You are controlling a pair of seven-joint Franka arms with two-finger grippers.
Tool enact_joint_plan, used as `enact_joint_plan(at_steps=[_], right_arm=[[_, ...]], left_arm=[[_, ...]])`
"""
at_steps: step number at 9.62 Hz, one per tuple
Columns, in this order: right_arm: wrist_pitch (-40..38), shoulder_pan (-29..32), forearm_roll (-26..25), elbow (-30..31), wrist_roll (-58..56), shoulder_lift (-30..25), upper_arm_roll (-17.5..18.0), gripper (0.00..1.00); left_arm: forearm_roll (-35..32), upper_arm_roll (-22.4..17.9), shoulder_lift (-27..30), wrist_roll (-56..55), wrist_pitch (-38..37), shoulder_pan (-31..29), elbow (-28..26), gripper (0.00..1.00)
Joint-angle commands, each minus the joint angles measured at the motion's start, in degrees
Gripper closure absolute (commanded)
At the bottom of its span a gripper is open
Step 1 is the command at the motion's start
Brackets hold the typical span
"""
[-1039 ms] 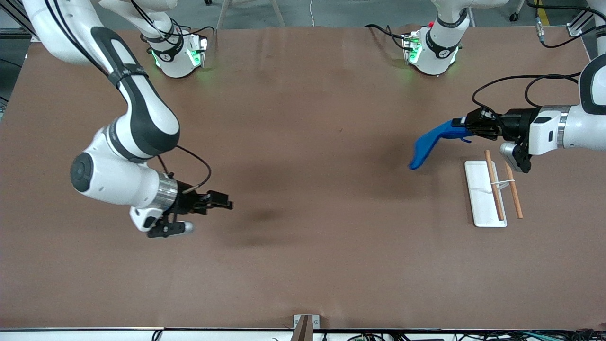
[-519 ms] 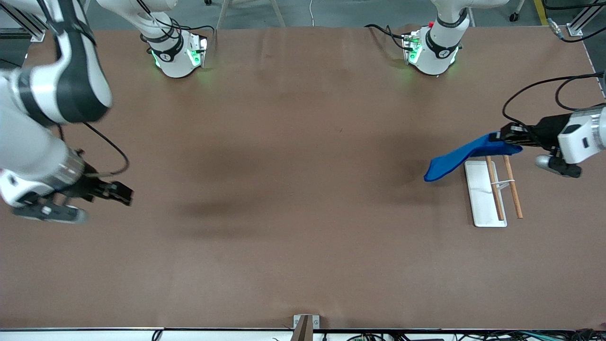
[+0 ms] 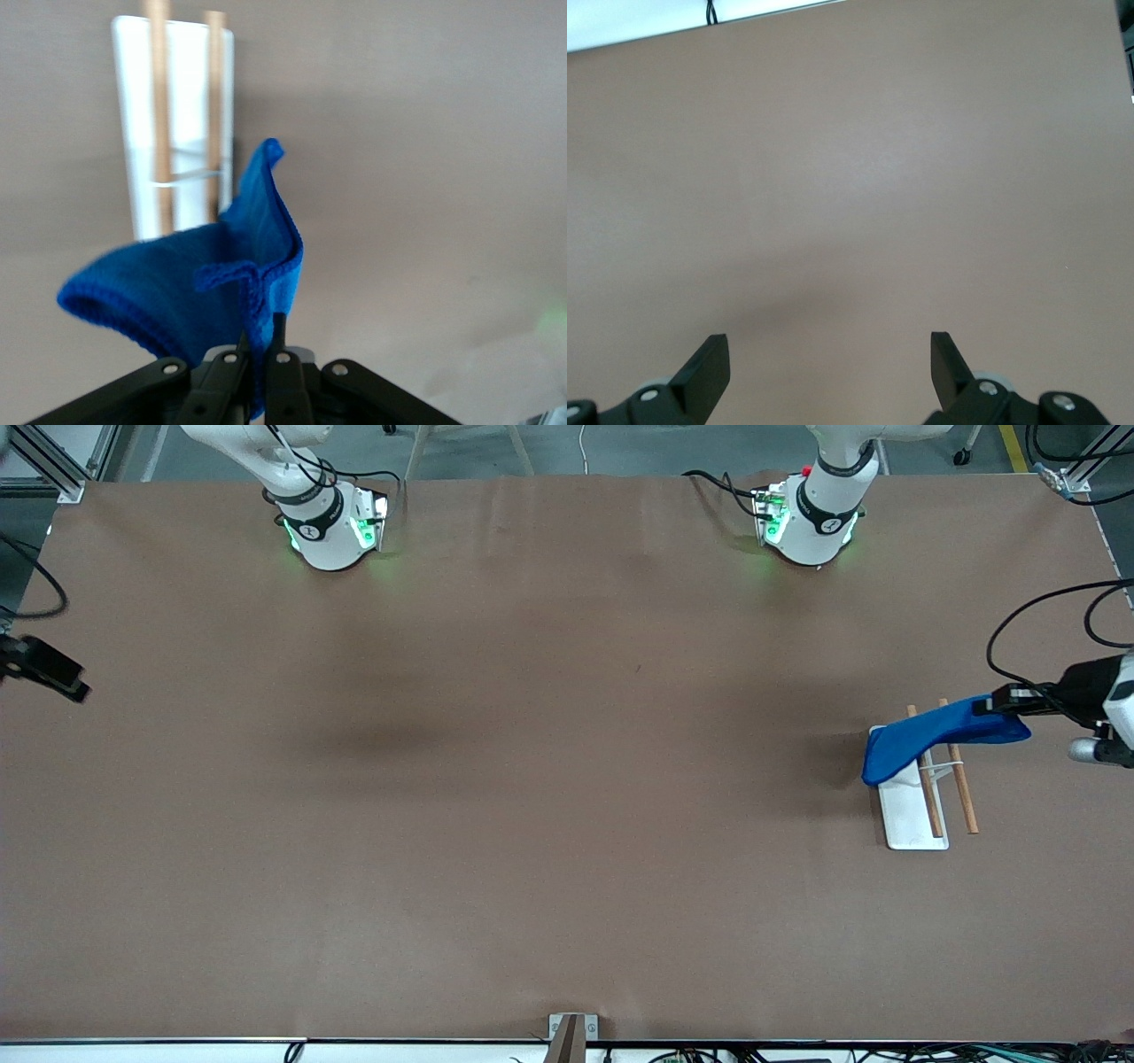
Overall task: Right arm passes towel to left arm to hang
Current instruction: 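Drape the towel over the wooden dowels with the left gripper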
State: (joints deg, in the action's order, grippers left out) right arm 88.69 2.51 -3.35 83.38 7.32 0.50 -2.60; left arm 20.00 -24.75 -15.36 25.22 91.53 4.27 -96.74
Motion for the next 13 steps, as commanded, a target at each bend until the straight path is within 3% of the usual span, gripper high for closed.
enact_joint_plan(at_steps=[1,6,10,11,12,13], right_arm=[[-1.49,0.30,1.15,2.13,-1.34,-2.07,-0.91,0.00],[1.84,-1.46,2.12,2.31,-1.08,-1.37,-1.88,0.00],[2.02,-1.11,2.12,2.23,-1.25,-1.37,-1.79,0.00],[2.02,-0.15,2.12,2.23,-1.26,-1.29,-1.44,0.00],[2.02,0.73,2.12,2.23,-1.26,-1.29,-1.00,0.00],[1.93,1.17,2.12,2.23,-1.26,-1.20,-0.56,0.00]], left_arm=[[-0.75,-2.23,-5.10,5.08,0.48,0.04,2.70,1.00],[1.00,-5.40,-15.99,3.08,4.96,-0.40,11.12,0.99],[4.32,-5.31,-17.95,0.70,10.59,-1.88,10.53,0.94],[5.82,-5.31,-18.73,0.62,10.59,-2.07,10.70,0.69],[5.84,-5.40,-18.57,0.70,10.68,-1.55,10.79,0.07],[5.93,-5.40,-17.69,1.14,10.68,-1.89,10.96,0.00]])
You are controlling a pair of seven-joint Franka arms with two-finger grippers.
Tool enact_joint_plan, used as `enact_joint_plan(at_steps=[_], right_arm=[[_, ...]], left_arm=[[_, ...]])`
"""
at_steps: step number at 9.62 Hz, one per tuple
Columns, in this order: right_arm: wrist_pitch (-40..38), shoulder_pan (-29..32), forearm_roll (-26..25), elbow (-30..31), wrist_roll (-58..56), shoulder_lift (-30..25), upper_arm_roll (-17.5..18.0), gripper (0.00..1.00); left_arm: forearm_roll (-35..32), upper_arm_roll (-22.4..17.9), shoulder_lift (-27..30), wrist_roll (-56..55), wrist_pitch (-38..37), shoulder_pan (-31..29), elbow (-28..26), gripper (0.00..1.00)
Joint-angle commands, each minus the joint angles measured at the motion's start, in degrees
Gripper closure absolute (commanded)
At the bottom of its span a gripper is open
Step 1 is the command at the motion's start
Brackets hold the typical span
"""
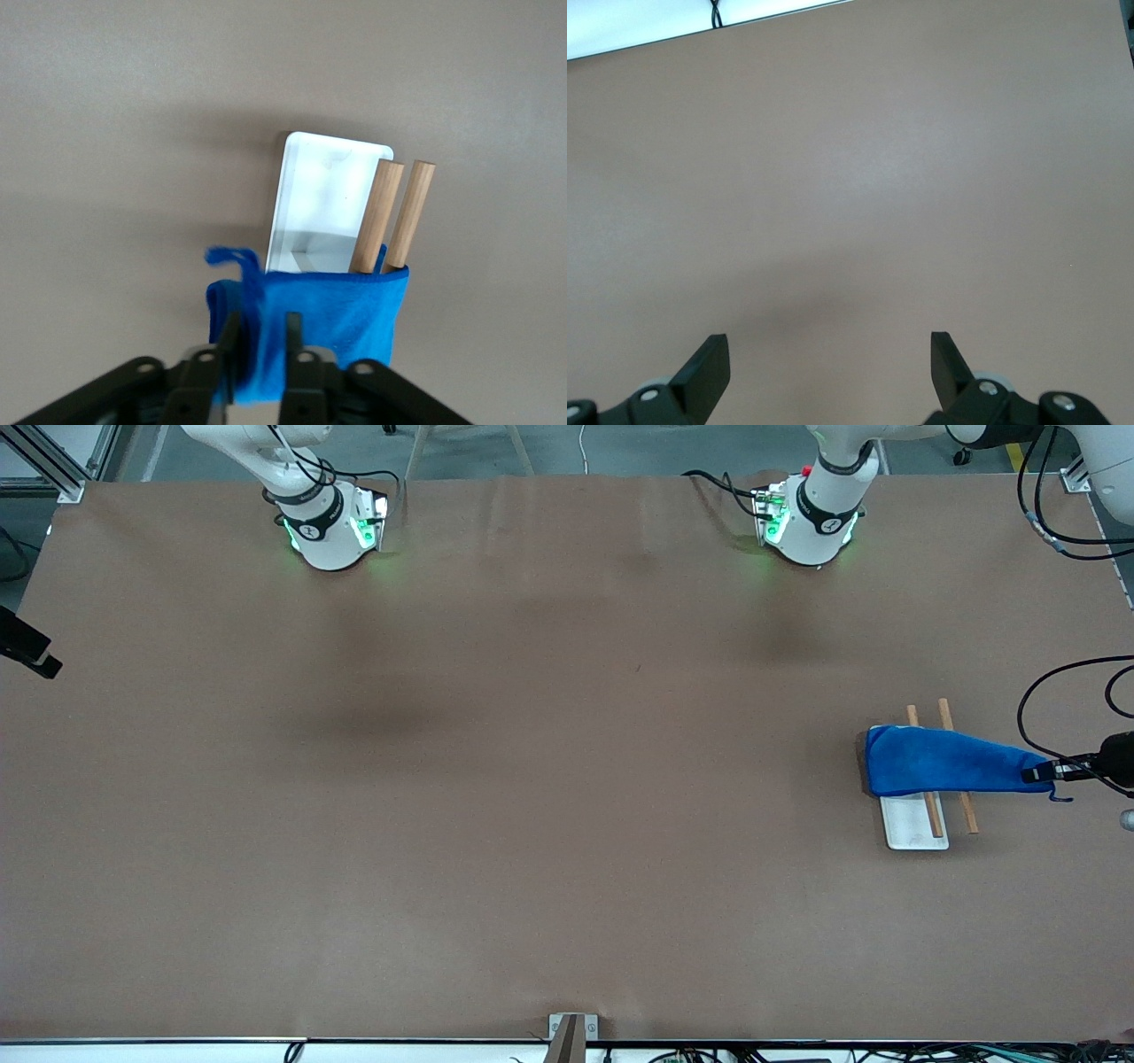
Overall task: Right arm passes towel to left arm to hang
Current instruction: 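Drape the towel over the wooden dowels with the left gripper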
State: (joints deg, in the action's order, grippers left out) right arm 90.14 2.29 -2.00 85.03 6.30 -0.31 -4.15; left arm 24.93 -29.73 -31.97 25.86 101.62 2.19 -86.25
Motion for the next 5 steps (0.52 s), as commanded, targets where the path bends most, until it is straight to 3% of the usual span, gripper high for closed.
enact_joint_plan(at_steps=[1,3,5], right_arm=[[0.47,1.66,0.77,0.57,-0.24,-0.39,1.16,0.00],[0.47,2.98,0.77,0.57,-0.24,-0.48,2.83,0.00],[0.39,2.72,0.60,0.57,-0.41,-0.48,2.75,0.00]], left_arm=[[0.65,-0.42,0.31,0.69,0.51,0.10,0.38,0.00],[-0.05,-0.16,4.78,0.69,0.43,1.15,-0.40,0.00],[-8.27,5.08,11.28,-2.02,0.25,2.65,-1.54,0.00]])
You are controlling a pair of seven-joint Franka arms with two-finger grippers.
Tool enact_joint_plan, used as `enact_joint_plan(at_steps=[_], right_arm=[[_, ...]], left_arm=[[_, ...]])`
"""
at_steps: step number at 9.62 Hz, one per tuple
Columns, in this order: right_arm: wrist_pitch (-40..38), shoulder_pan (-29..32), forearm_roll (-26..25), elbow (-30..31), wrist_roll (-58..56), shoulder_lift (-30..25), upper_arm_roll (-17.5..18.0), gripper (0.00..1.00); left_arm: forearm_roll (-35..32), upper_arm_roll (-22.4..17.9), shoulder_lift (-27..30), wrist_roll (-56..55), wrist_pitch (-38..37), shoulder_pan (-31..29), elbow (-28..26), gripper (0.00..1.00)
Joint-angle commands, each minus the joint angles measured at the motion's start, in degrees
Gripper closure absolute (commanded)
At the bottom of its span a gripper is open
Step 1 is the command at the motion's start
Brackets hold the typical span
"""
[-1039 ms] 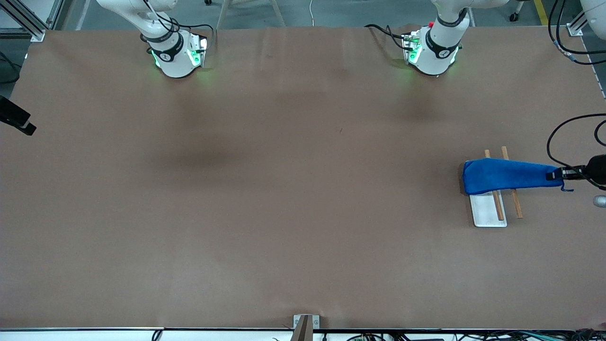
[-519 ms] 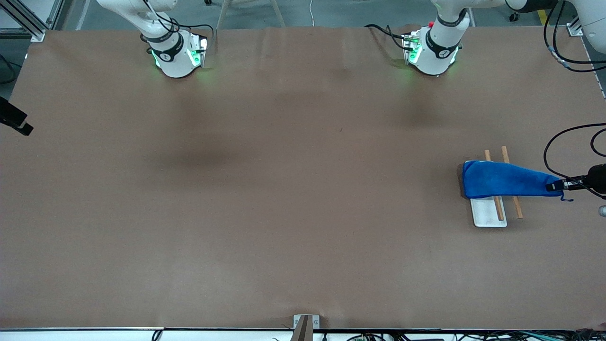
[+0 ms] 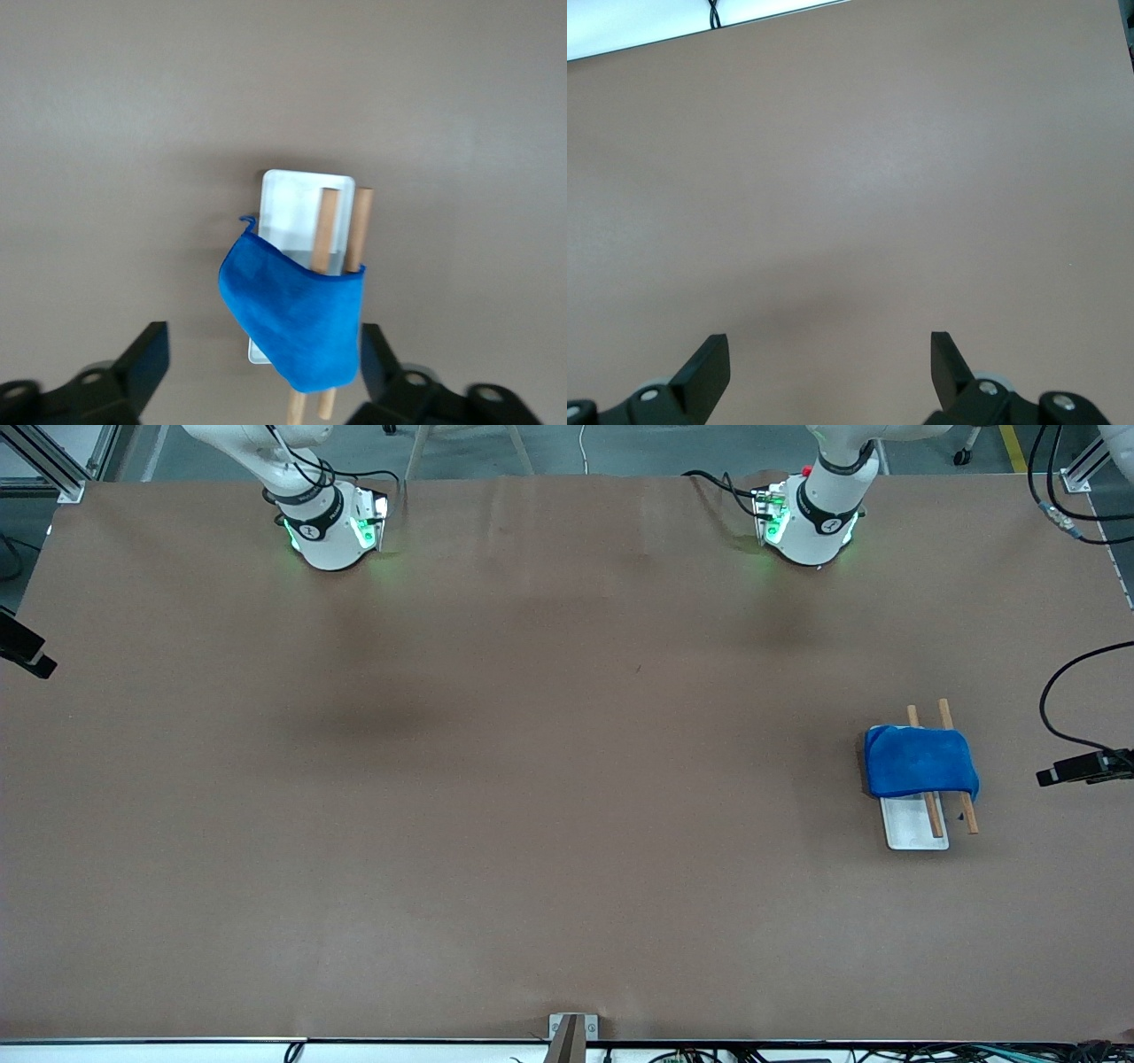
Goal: Right arm passes towel to left arm to hang
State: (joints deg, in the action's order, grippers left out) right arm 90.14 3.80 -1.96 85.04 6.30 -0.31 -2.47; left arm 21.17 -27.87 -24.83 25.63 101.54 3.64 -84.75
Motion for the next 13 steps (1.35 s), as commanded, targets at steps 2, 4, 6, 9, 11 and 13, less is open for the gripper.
enact_joint_plan(at_steps=[2,4,6,9,11,13], right_arm=[[0.39,1.03,-0.15,0.57,-2.94,-0.48,0.81,0.00],[0.30,0.95,-0.06,0.57,-3.14,-0.48,0.54,0.00],[0.13,0.24,-0.15,0.57,-3.05,-0.66,0.45,0.00],[0.30,0.68,-0.24,0.66,-3.14,-0.57,0.36,0.00],[0.48,2.69,-0.15,0.83,-3.22,-0.57,1.06,0.00],[0.30,2.88,-0.15,0.92,-3.31,-0.57,1.07,0.00]], left_arm=[[-11.98,11.84,11.69,-8.72,0.16,0.84,-6.20,0.00],[-16.33,20.19,18.47,-19.77,-0.37,0.05,-10.50,0.00],[-16.33,23.99,21.91,-21.58,-3.52,0.13,-10.35,0.00],[-16.51,25.85,24.48,-22.29,-7.91,0.05,-6.42,0.00],[-18.16,26.03,24.12,-22.20,-9.25,0.05,-3.59,0.00],[-20.03,26.46,24.30,-22.38,-11.18,0.48,-2.00,0.00]])
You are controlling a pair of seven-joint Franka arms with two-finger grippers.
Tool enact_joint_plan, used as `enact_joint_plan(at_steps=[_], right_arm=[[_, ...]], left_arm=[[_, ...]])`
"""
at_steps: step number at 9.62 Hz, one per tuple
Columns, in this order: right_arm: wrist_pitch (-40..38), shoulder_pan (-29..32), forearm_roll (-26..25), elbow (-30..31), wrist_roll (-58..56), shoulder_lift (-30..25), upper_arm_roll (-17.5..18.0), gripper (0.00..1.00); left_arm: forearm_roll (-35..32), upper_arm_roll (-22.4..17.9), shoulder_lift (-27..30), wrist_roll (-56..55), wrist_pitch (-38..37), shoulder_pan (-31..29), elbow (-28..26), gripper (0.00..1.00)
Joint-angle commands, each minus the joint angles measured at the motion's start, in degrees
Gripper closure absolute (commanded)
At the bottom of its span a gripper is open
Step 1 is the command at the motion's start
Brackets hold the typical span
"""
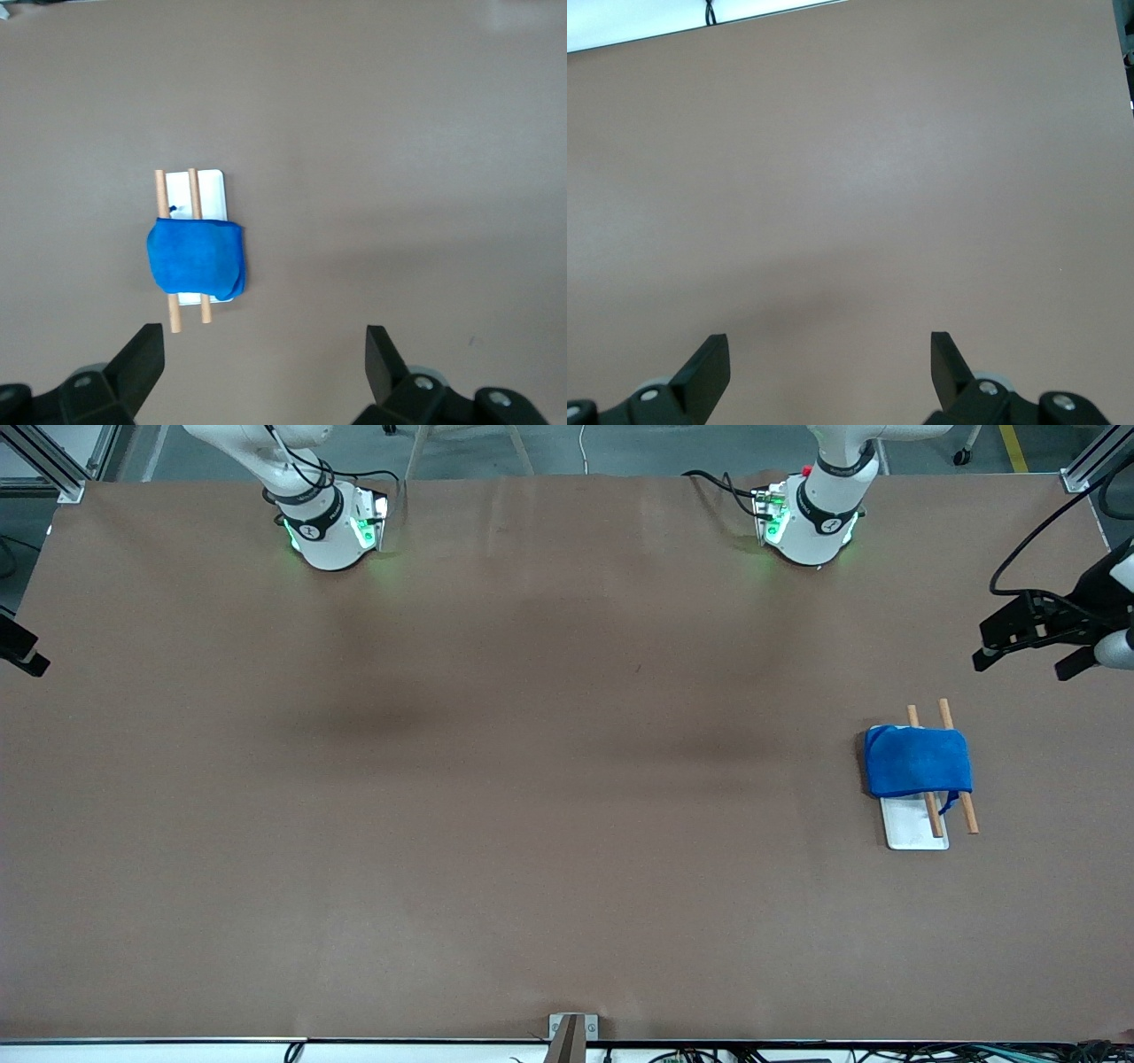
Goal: Right arm passes towel to left arm to hang
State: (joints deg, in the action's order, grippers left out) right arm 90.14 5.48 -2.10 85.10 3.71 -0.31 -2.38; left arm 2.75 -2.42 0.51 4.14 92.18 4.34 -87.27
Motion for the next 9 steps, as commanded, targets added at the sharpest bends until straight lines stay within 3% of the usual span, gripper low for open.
enact_joint_plan(at_steps=[1,9], right_arm=[[0.22,1.02,0.08,0.86,-0.64,-0.57,0.98,0.00],[0.57,0.49,0.17,0.68,-0.64,-0.57,0.98,0.00]], left_arm=[[-1.52,1.01,-0.87,-0.97,-2.00,-0.30,0.43,0.00],[-1.61,1.28,-0.43,-2.03,-4.11,-0.30,0.52,0.00]])
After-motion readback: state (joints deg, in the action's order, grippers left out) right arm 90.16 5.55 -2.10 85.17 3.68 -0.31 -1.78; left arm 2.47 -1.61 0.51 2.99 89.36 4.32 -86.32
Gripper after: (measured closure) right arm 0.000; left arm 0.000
